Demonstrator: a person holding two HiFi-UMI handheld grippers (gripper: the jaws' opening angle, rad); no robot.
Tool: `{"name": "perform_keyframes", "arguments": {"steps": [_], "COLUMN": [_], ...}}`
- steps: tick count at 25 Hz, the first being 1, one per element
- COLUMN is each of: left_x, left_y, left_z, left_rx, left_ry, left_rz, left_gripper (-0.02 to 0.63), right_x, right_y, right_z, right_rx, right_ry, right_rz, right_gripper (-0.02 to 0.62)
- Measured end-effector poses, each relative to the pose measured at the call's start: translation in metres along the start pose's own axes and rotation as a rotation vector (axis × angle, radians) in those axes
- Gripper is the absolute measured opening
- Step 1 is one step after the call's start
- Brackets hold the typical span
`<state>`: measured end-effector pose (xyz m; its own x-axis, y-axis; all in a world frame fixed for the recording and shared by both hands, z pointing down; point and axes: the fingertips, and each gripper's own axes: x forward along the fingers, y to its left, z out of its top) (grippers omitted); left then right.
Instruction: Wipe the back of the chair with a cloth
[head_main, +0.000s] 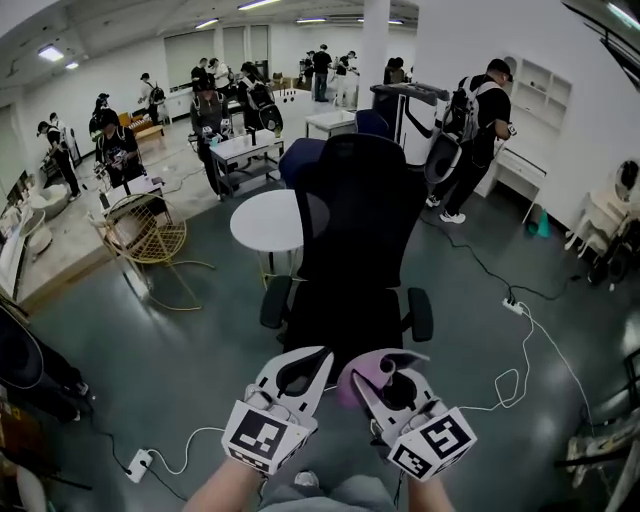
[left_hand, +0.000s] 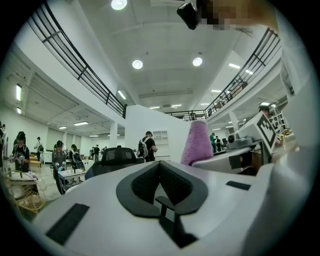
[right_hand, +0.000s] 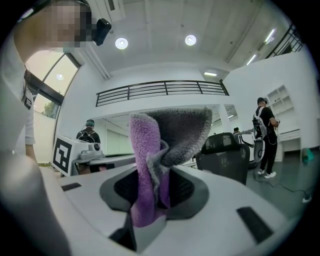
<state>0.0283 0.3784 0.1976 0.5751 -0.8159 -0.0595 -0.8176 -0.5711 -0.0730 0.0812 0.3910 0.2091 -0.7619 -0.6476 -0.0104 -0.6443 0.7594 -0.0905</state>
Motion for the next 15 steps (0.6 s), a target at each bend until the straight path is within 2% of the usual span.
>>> {"name": "perform_keyframes", "arguments": {"steps": [8, 15], "left_x": [0.012, 0.034], "left_y": [0.031, 0.064], "left_z": [-0.009, -0.016], "left_rx": [-0.039, -0.030], "left_ry": [0.001, -0.002], "left_rz": [-0.010, 0.018], "left_gripper": [0.012, 0.012], "right_x": [0.030, 0.068], "right_y": [-0.012, -0.032], "right_z": [-0.007, -0.008], "right_rx": [0.010, -0.002], "right_ry": [0.034, 0.043], "right_rz": [-0.029, 0.003], "right_gripper": [0.127, 0.127]}}
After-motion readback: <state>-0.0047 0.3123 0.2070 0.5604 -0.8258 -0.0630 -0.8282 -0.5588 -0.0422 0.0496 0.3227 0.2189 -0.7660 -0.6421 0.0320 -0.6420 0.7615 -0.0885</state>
